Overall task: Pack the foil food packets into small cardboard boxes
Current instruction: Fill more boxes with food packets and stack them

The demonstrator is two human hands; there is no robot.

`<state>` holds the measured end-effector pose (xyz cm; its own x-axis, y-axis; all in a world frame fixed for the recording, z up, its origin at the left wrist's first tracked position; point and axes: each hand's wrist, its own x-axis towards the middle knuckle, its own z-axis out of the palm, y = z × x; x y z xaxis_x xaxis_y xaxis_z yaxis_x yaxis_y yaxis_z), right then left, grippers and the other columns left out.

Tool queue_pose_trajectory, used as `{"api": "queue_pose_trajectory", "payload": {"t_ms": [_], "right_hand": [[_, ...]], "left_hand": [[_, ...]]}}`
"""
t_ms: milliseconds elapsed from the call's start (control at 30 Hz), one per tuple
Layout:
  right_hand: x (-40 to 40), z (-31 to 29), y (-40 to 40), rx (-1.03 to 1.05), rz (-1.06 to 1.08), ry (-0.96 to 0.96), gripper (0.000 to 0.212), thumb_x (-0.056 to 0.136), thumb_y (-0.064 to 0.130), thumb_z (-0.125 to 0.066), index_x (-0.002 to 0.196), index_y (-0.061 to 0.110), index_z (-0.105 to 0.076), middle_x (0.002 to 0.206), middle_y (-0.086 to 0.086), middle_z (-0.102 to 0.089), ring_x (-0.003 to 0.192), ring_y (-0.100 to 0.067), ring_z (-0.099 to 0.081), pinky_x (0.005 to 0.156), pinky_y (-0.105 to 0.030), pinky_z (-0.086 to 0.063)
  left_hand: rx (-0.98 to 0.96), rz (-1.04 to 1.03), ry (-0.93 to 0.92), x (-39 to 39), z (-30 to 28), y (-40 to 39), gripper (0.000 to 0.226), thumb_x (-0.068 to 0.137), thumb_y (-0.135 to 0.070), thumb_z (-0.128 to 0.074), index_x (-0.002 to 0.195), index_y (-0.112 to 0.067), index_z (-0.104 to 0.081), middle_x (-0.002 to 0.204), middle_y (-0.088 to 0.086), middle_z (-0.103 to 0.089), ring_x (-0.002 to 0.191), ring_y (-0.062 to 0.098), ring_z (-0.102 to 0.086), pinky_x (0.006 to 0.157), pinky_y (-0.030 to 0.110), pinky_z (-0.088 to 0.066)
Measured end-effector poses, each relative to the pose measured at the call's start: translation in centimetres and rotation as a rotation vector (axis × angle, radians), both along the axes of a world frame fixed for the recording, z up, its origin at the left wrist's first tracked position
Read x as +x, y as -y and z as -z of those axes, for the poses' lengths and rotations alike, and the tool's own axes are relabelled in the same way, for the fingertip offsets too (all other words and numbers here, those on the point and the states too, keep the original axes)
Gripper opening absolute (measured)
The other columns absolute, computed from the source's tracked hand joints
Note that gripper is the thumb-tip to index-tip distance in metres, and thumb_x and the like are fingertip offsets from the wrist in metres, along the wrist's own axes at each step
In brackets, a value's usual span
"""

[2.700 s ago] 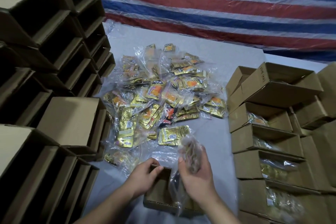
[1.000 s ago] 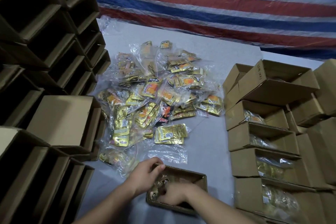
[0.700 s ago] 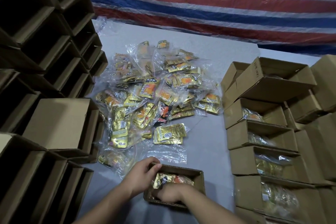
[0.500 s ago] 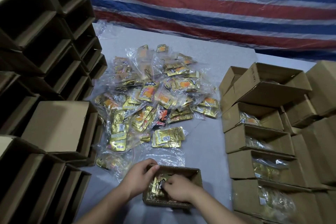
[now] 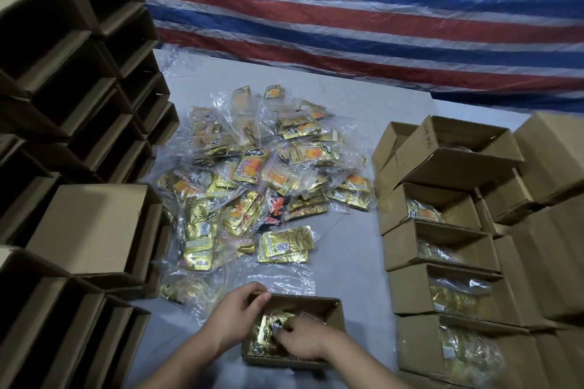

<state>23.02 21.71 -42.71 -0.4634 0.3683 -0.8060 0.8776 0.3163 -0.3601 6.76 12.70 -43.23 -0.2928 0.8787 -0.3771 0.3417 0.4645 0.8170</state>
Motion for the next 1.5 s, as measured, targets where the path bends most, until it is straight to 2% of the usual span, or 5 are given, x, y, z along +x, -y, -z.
{"api": "queue_pose_trajectory", "payload": {"t_ms": [167, 400, 667, 1300, 1500], "right_hand": [[0.5, -6.0, -2.4, -0.005, 0.195, -0.341, 0.038, 0.095, 0.047, -0.051, 0.082, 0.013, -0.065, 0.074, 0.001, -0.066, 0.064, -0.006, -0.056, 0.065, -0.027, -0.044], [-1.1, -9.3, -10.7, 0.036, 0.454, -0.659, 0.022, 0.092, 0.036, -0.069, 0.112, 0.031, -0.065, 0.109, 0.010, -0.067, 0.104, -0.007, -0.062, 0.085, -0.014, -0.049], [-6.3, -3.9, -14.9, 0.302, -0.112, -0.316, 0.103, 0.082, 0.053, -0.074, 0.158, 0.017, -0.015, 0.165, -0.006, -0.018, 0.150, -0.025, -0.019, 0.120, -0.038, -0.021], [-9.8, 6.5, -12.7, 0.647, -0.560, 0.077, 0.112, 0.074, 0.065, -0.070, 0.155, 0.010, -0.015, 0.157, -0.012, -0.025, 0.138, -0.034, -0.035, 0.113, -0.050, -0.029], [-10.7, 6.4, -12.4, 0.585, -0.523, 0.136, 0.083, 0.079, 0.043, -0.069, 0.146, 0.011, -0.031, 0.146, -0.014, -0.038, 0.131, -0.033, -0.041, 0.110, -0.049, -0.033]], "left_hand": [[-0.003, -0.001, 0.043, -0.1, 0.1, 0.0, 0.010, 0.095, -0.033, -0.060, 0.086, -0.033, -0.065, 0.082, -0.012, -0.070, 0.078, 0.002, -0.065, 0.078, 0.030, -0.054], [-0.023, -0.014, 0.082, 0.0, -0.4, 0.1, 0.012, 0.095, -0.039, -0.058, 0.086, -0.038, -0.065, 0.083, -0.017, -0.070, 0.076, 0.001, -0.065, 0.077, 0.029, -0.054], [-0.038, 0.005, 0.059, -0.2, -0.4, -0.3, 0.010, 0.092, -0.049, -0.053, 0.086, -0.049, -0.061, 0.084, -0.018, -0.068, 0.080, -0.001, -0.063, 0.083, 0.033, -0.054], [-0.020, -0.036, 0.081, 0.1, -0.1, -0.4, 0.013, 0.093, -0.036, -0.058, 0.082, -0.034, -0.062, 0.086, -0.008, -0.066, 0.079, 0.003, -0.059, 0.079, 0.031, -0.052], [-0.019, -0.035, 0.050, 0.2, -0.2, -0.4, 0.015, 0.094, -0.035, -0.057, 0.089, -0.023, -0.065, 0.089, -0.004, -0.067, 0.084, 0.008, -0.061, 0.082, 0.032, -0.052]]}}
